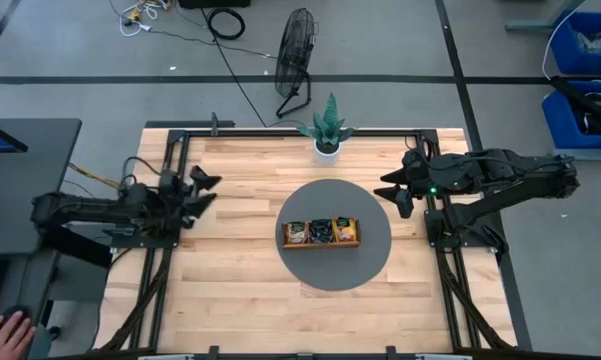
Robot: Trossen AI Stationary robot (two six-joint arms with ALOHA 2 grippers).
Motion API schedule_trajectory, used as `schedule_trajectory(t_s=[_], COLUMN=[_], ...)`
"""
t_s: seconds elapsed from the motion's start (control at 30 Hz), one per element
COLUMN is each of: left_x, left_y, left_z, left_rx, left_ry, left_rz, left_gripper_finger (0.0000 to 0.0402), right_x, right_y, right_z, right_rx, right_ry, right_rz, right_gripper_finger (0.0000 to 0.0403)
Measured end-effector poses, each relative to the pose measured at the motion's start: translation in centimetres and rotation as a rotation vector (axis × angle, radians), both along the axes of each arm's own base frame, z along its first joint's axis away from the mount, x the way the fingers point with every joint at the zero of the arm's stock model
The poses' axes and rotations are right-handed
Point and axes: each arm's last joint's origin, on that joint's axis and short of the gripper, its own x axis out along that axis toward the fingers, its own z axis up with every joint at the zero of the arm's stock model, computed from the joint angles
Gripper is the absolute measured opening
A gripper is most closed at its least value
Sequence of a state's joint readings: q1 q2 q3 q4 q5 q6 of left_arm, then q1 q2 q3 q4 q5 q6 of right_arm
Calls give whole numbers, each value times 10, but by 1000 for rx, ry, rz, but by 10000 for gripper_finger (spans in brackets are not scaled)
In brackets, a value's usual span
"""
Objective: Pick & Place Tea
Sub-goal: Return to Home Position
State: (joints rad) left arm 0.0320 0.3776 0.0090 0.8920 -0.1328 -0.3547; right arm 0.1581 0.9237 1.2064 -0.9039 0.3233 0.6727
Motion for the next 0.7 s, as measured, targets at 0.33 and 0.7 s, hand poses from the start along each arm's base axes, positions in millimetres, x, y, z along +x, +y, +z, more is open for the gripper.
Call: schedule_trajectory(t_s=[0.33,0.7], left_x=[7,-13], left_y=[3,4], left_z=[-34,-28], left_rx=[31,86], left_ry=[390,327], left_rz=[107,223], left_gripper_finger=[279,280], right_x=[0,6], right_y=[-4,-6], right_z=[0,-3], right_rx=[85,118], right_ry=[-21,-11], right_rz=[-87,-139], right_gripper_finger=[254,254])
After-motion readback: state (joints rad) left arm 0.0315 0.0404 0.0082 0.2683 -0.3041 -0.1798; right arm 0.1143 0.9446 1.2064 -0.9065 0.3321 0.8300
